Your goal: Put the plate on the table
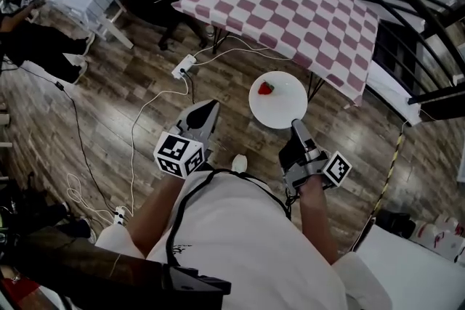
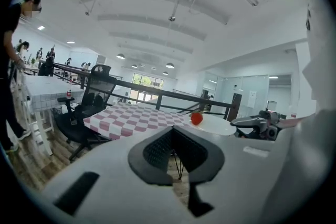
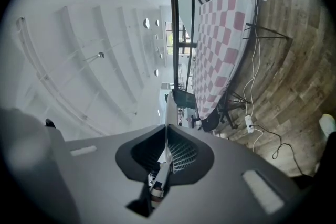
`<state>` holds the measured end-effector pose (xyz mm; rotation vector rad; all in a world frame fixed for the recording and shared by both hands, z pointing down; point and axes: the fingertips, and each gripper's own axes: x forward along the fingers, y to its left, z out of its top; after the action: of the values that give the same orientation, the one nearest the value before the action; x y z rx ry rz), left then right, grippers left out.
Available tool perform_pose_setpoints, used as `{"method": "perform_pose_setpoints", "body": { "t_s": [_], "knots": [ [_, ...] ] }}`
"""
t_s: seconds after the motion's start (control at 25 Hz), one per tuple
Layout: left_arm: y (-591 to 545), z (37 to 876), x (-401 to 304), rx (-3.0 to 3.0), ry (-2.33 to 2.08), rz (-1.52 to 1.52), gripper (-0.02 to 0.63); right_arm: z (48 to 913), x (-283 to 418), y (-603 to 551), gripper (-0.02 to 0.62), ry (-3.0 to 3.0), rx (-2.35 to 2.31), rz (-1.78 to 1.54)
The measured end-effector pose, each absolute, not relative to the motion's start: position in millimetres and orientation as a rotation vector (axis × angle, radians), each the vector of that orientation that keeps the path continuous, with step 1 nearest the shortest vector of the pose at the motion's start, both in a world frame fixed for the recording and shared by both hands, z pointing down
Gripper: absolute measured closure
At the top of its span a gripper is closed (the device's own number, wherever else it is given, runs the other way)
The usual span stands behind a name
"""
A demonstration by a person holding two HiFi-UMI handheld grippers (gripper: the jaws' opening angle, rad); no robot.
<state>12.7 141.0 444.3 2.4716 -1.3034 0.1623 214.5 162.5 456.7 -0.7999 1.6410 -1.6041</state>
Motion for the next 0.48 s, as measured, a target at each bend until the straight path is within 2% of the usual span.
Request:
{"method": "perform_pose_setpoints", "body": {
  "t_s": [0.48],
  "knots": [
    [119.4, 451.2, 22.8, 2.454, -1.316, 0.187, 0.6, 469.8, 233.1, 142.9, 0.572, 1.628, -0.82, -1.623]
  ]
}}
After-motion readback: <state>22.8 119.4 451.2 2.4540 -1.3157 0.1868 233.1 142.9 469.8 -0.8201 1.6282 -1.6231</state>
